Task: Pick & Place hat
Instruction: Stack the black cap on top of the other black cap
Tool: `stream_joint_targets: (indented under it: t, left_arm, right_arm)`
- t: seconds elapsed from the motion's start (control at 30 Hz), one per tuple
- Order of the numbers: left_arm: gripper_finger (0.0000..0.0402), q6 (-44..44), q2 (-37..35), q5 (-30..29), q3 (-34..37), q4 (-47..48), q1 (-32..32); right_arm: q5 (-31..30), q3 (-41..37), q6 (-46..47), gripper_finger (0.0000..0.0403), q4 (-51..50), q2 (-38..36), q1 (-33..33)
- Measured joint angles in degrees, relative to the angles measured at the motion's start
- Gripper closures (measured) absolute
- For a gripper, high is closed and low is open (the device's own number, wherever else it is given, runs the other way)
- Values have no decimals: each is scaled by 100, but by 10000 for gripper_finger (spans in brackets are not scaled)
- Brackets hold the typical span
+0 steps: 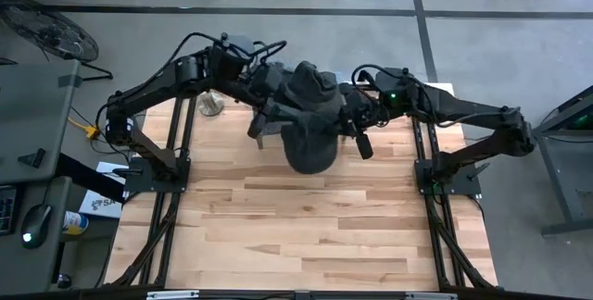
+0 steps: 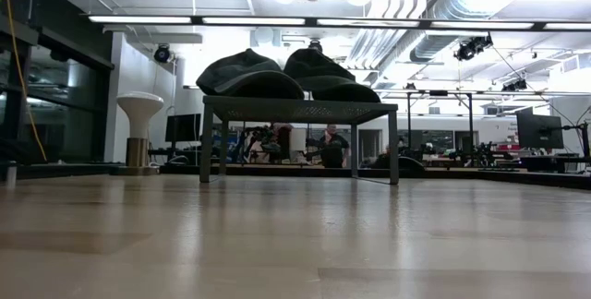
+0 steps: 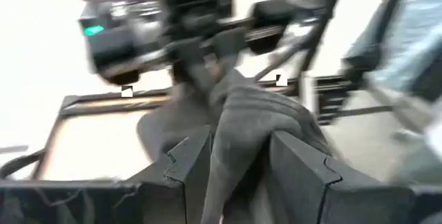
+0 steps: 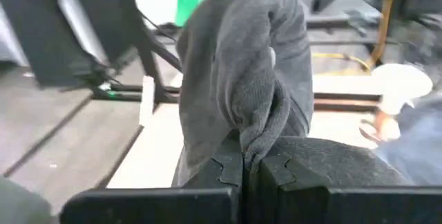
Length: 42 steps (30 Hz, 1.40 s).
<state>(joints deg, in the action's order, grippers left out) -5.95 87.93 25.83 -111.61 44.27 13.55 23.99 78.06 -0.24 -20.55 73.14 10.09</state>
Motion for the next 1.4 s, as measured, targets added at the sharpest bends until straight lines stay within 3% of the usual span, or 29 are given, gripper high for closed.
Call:
stream_joint_targets:
  t: [0.17, 0.33, 0.6, 0.87, 1.07, 1.4]
  left_arm:
    - [257, -30, -279, -1219, 0, 464, -1]
    - [257, 4, -589, -1889, 0, 767, -3]
    - [257, 168, -929, -2242, 0, 1167, -3]
    - [257, 279, -973, -2399, 2, 1545, -5]
    - [257, 354, -973, -2979, 2, 1826, -5]
    - [257, 371, -971, -3154, 2, 1938, -5]
  right_arm:
    - [-480, 0, -81, 402, -567, -265, 100]
    - [-898, 503, -360, 403, -1536, -188, 325]
    - [-1145, 1948, -776, 403, -2864, 369, 997]
    - [-302, 2871, -814, 403, -3385, 1266, 1959]
    - [197, 3168, -936, 403, -3452, 1887, 2296]
    - [183, 3178, -821, 403, -3413, 2470, 2479]
